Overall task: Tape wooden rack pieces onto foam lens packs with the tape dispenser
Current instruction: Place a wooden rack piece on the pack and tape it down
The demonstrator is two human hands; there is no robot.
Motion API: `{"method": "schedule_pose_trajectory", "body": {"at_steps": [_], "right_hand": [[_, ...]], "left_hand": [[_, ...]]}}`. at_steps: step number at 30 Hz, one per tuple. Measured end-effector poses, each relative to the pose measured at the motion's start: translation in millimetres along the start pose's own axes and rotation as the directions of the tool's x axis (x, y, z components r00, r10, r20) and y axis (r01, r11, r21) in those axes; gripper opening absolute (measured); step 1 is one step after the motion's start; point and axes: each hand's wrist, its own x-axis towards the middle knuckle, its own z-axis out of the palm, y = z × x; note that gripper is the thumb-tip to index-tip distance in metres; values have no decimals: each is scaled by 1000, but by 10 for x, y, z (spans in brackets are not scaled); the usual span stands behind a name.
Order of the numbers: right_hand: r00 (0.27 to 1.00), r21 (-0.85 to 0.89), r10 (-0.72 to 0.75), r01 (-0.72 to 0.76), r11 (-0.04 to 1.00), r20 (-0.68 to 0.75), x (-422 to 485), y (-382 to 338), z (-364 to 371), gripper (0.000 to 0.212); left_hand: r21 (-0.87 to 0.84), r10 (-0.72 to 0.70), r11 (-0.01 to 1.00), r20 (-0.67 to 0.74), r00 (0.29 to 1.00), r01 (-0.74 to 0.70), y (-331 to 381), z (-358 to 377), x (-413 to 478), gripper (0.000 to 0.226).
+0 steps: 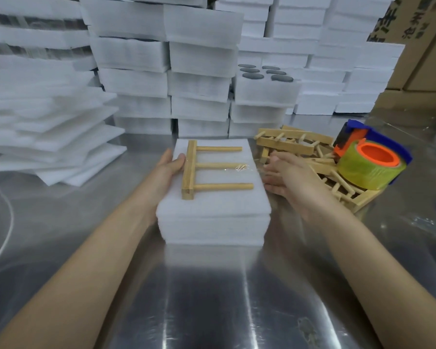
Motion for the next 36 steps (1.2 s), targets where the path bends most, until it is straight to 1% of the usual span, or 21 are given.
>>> {"method": "schedule_pose_trajectory", "body": {"at_steps": [2,3,6,8,10,11,12,15,17,19,22,26,27,28,30,32,33,35,36], "right_hand": [[999,63,-21,24,998,-48,-12,4,6,31],[995,39,-58,61,997,-77,-23,11,2,33],[966,-193,-215,186,963,-142,-57,6,-42,31],[937,-395,-324,250,884,-133,-69,-11,-53,25],[915,-606,-396,271,748,-79,-79,-10,-17,22],[911,-671,-410,274,688,-49,-75,5,13,23],[909,-706,-416,280,651,-23,-75,24,43,25],[911,-746,-413,276,606,2,-100,48,101,28],[927,-764,-376,255,593,18,-83,53,124,27],[947,-749,-320,235,619,32,-65,58,161,28],[955,-706,-296,235,668,38,-60,93,197,25],[975,-561,-223,189,806,8,-85,210,215,15],[979,-545,-204,178,819,13,-88,229,217,14],[981,-550,-195,177,816,27,-86,246,219,14],[979,-609,-189,199,768,81,-68,262,218,19],[973,-691,-198,227,687,122,-46,262,217,28],[972,-706,-197,229,670,128,-39,263,220,30],[970,-673,-204,239,700,133,-40,280,212,30],[965,-662,-224,256,704,135,-40,294,199,27]], "left_hand": [[-9,-23,1000,34,999,24,8,-2,-12,17],[-7,-28,1000,46,999,28,13,-1,-24,16],[-10,-43,999,71,997,44,20,-4,-51,26],[-17,-59,998,85,995,61,20,-10,-64,28],[-19,-73,997,104,992,76,14,-22,-68,27],[-20,-75,997,115,991,78,14,-25,-71,26],[-18,-75,997,121,990,78,14,-29,-75,24],[-14,-74,997,124,989,77,11,-37,-70,21],[-14,-71,997,119,990,73,13,-38,-76,24],[-21,-74,997,114,991,77,10,-31,-82,30],[-55,-68,996,113,991,75,5,-4,-81,33],[-85,-57,994,107,993,66,-21,8,-68,31],[-92,-53,994,105,993,63,-27,9,-67,31],[-91,-53,994,97,994,61,-33,5,-62,31],[-89,-82,992,79,994,89,-25,11,-71,29],[-77,-171,981,61,983,176,-13,19,-78,33],[-71,-208,975,59,976,212,-6,20,-89,37],[-75,-223,971,66,973,227,-1,14,-104,42],[-100,-209,971,80,975,217,-5,0,-106,43]]}}
